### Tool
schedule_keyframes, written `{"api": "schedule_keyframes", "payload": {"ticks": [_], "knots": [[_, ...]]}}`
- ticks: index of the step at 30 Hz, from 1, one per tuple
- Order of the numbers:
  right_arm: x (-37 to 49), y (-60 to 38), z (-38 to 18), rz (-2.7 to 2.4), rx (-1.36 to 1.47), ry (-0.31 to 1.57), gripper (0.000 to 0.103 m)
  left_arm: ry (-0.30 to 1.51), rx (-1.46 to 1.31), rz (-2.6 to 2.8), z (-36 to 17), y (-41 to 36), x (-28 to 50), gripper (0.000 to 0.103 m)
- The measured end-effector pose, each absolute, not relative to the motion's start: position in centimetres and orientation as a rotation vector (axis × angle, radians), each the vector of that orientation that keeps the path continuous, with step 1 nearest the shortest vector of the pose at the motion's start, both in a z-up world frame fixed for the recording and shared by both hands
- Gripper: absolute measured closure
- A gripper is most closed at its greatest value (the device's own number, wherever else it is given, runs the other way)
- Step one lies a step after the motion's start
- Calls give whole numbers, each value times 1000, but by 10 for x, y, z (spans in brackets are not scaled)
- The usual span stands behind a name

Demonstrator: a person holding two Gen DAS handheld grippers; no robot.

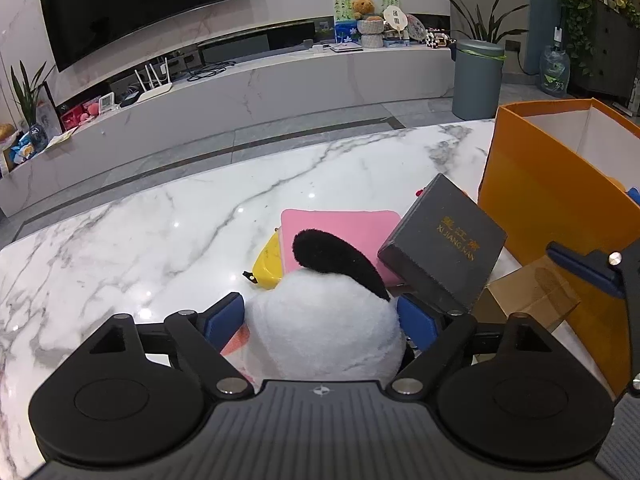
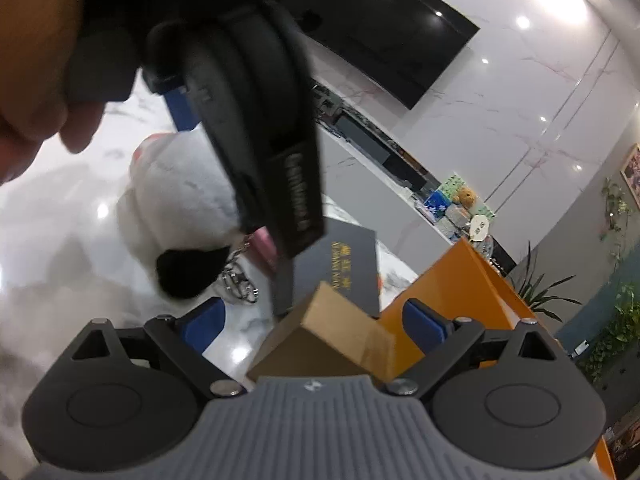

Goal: Organize objects
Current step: 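Move the left tool to the panda plush while the right tool approaches the small brown box, then grasp the panda plush with the left tool while the right tool grasps the brown box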

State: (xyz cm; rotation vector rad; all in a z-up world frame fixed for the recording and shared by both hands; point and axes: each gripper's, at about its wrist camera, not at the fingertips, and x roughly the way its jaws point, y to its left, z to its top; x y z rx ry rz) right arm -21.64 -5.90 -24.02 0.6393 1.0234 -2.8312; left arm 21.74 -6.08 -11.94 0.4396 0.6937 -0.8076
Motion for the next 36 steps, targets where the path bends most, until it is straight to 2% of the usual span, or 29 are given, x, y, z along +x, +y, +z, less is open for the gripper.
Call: {"api": "schedule_keyframes", "payload": {"ticks": [4,8,10,11,14,15,17,25,31,35,36], "knots": [[-225,-59,-247,-2822,667,1069,7,701,428,-816,-120,-61,221,2],[-234,-50,-249,-2836,702,1031,8,713,416,-823,-119,-60,224,2],[-237,-50,-247,-2830,731,1035,11,723,410,-823,-117,-59,225,2],[-237,-50,-246,-2836,734,1048,18,727,409,-821,-117,-58,225,5],[-236,-45,-234,-2889,720,988,44,738,407,-813,-115,-55,226,7],[-236,-42,-229,-2887,721,954,49,740,408,-809,-115,-53,226,7],[-237,-38,-223,-2884,732,901,52,750,407,-796,-114,-48,227,7],[-223,-46,-207,-2791,775,781,53,776,402,-736,-112,-14,230,8],[-206,-58,-210,-2741,816,793,40,788,409,-734,-110,3,221,8],[-191,-59,-209,-2702,864,774,40,792,409,-740,-109,8,213,8],[-188,-58,-209,-2684,900,758,44,794,408,-741,-109,9,212,8]]}}
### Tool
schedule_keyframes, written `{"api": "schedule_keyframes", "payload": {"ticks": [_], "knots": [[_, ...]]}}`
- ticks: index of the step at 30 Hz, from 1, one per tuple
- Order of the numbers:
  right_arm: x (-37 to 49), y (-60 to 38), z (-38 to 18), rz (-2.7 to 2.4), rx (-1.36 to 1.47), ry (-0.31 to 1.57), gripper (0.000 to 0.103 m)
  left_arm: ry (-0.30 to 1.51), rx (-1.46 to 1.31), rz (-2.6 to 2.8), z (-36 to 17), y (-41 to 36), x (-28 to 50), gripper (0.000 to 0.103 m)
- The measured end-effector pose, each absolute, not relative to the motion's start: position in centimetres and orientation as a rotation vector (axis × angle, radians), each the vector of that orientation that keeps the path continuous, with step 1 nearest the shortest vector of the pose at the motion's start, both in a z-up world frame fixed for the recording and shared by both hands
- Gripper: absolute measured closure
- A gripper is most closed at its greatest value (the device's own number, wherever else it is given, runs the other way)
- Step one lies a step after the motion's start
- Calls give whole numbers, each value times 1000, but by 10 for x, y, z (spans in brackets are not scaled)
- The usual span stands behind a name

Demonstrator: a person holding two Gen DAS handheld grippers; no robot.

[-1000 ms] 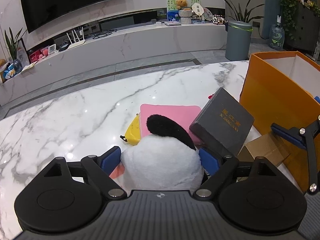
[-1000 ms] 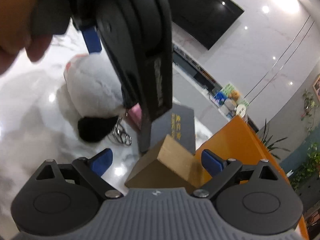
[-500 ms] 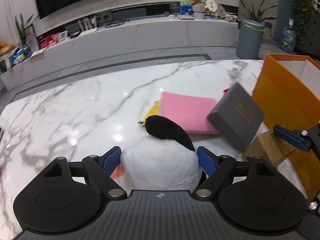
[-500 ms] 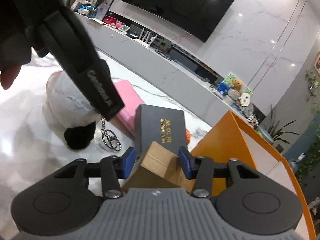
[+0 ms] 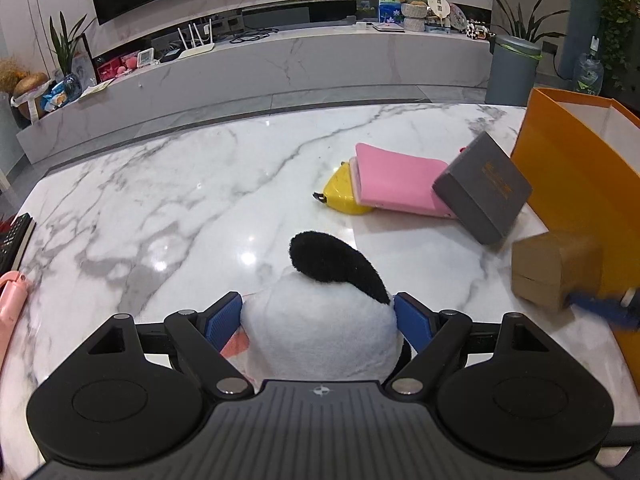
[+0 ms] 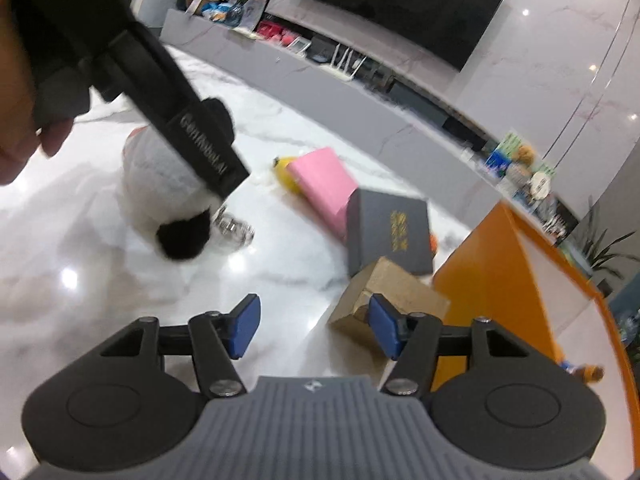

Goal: Organize objects
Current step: 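Grasp the panda plush with the left tool while the right tool grasps the brown box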

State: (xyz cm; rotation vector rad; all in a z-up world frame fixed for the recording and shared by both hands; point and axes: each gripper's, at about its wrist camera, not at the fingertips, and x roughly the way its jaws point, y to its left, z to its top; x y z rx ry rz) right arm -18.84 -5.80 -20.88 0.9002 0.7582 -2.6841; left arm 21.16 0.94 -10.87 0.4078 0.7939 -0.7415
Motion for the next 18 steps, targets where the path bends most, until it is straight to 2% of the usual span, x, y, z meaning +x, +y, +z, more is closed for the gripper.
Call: {"api": "schedule_keyframes", "payload": {"ticks": [2,7,11,14,18], "knots": [[-190,-56,-214,-2641,993,708,47,797,404,-744,-109,11,209,8],[-180,-65,-208,-2662,932,718,47,797,413,-759,-108,20,200,8],[-182,-59,-201,-2727,895,737,38,801,405,-752,-109,33,198,8],[-182,-46,-203,-2839,897,673,29,786,387,-752,-109,40,197,7],[-184,-34,-213,-2956,853,526,27,751,374,-765,-111,46,193,3]]}}
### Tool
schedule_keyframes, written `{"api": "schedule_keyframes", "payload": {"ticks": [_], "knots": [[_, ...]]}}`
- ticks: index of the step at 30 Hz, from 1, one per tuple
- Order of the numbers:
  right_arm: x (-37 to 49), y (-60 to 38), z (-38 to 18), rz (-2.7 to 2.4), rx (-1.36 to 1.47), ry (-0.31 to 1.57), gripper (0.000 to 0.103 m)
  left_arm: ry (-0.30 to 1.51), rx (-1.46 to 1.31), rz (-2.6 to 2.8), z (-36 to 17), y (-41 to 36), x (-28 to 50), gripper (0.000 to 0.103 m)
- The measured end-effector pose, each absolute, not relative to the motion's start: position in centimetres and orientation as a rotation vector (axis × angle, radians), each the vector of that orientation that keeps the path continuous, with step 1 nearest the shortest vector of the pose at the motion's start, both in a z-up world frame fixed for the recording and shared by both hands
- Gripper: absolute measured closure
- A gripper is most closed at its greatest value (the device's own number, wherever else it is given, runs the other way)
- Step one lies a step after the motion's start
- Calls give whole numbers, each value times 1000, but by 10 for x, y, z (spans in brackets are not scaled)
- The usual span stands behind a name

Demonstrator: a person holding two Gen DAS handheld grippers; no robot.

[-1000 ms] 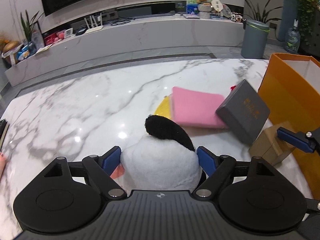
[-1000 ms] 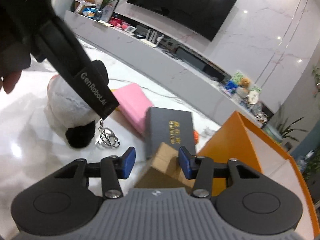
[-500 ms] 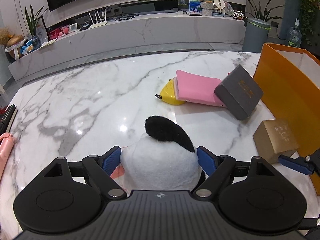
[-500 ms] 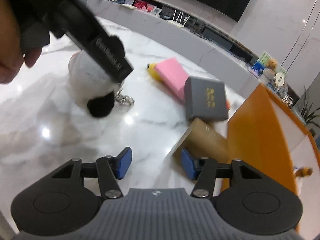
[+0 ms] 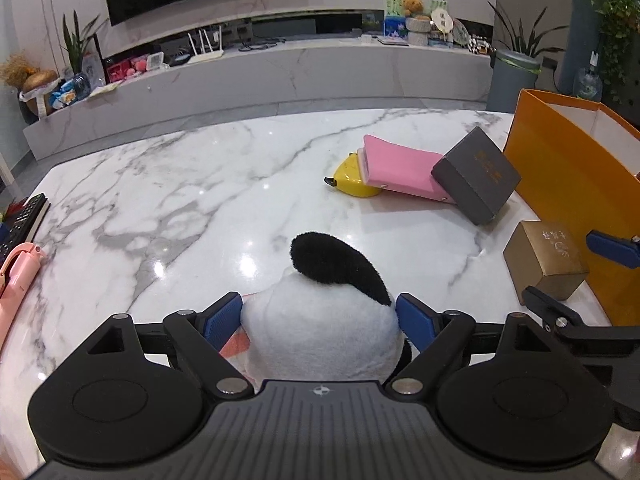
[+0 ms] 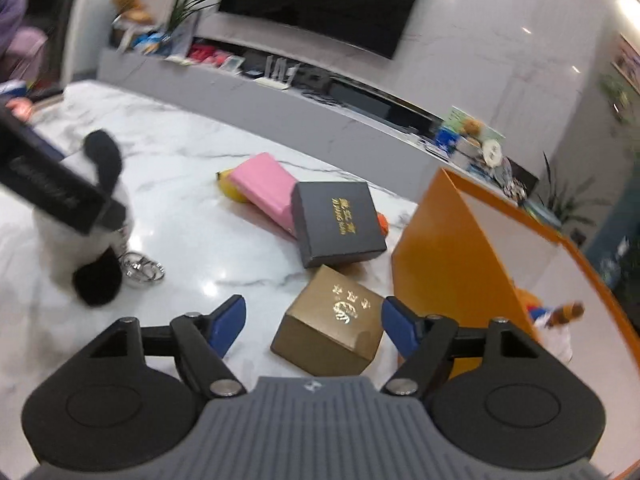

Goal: Organize objects
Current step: 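Grasp the panda plush with the left tool while the right tool grasps the brown box, then carry the panda plush and brown box over the orange box with both tools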

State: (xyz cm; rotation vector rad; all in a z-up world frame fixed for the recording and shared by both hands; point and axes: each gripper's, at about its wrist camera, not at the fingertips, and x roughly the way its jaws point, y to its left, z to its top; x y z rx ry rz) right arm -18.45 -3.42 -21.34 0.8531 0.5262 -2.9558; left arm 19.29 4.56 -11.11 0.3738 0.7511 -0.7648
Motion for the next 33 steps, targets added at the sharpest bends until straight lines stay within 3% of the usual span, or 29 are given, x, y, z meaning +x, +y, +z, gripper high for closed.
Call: {"api": "schedule_keyframes", "payload": {"ticks": [14,24,33], "knots": [[-214,-32,-236,-3169,991,244,25,699,488,-785,-118,46,181,1],[-216,-23,-241,-3137,1019,139,31,646,893,-877,-137,32,169,0],[-218,-16,-238,-3114,1019,84,40,641,855,-827,-137,24,184,0]]}}
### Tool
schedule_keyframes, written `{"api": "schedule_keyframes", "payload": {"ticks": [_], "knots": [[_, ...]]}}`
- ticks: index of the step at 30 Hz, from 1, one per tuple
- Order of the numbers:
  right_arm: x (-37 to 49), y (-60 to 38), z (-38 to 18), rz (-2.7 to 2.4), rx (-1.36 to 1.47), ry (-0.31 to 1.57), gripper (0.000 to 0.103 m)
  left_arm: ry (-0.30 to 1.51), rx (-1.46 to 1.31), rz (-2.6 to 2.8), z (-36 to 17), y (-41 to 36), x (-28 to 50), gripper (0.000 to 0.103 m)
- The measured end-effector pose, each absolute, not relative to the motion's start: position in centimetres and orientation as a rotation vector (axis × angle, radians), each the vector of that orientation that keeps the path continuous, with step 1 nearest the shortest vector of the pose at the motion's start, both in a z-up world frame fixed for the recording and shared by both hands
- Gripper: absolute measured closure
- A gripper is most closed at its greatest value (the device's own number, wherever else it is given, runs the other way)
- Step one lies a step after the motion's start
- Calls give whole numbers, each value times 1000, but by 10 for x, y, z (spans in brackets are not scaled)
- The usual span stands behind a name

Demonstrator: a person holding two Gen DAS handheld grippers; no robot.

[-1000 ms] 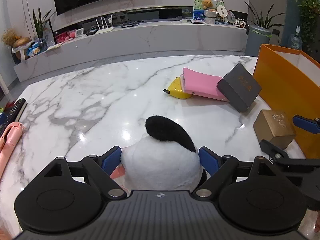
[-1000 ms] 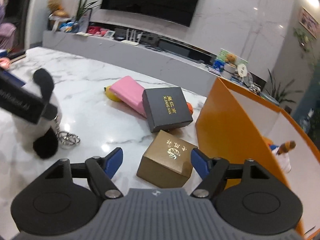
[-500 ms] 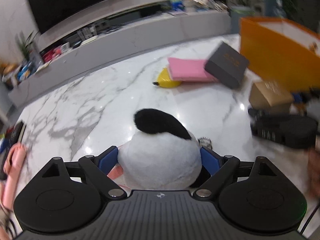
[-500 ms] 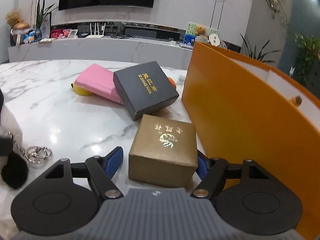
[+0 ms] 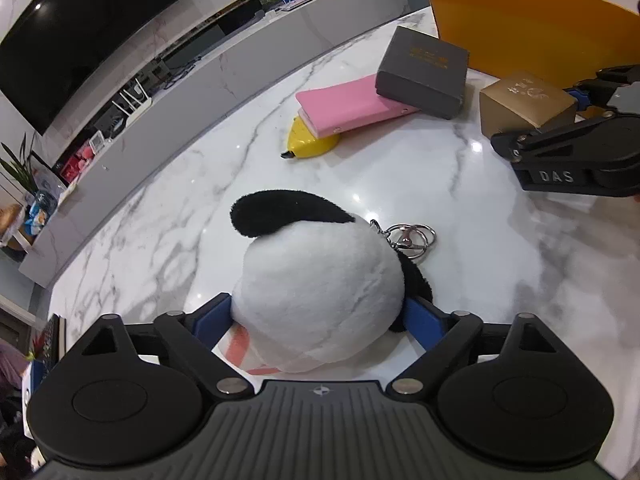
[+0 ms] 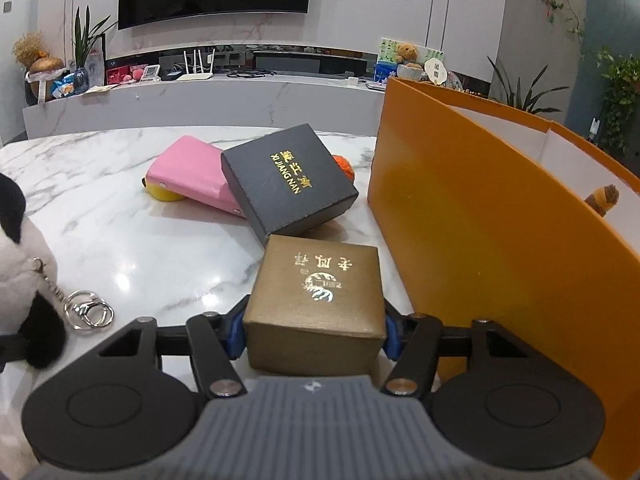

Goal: Organize objects
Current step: 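Carry the panda plush and brown box over the orange box with both tools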

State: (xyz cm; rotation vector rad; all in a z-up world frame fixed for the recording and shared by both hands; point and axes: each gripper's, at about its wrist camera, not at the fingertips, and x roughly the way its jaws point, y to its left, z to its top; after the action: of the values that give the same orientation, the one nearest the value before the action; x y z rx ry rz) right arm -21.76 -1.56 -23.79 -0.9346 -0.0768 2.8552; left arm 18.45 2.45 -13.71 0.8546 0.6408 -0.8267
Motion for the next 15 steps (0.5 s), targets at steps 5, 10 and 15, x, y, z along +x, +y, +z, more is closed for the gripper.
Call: {"api": "schedule_keyframes", "payload": {"ticks": [5,10,15], "knots": [[-217,-14,-237,2886,-949,-72,40,621,838,-811,-134,25,190,10],[-216,-17,-230,2928,-949,-90,40,637,764,-790,-128,29,196,14],[-214,-24,-218,2991,-910,-160,40,631,741,-776,-124,28,197,15]]}}
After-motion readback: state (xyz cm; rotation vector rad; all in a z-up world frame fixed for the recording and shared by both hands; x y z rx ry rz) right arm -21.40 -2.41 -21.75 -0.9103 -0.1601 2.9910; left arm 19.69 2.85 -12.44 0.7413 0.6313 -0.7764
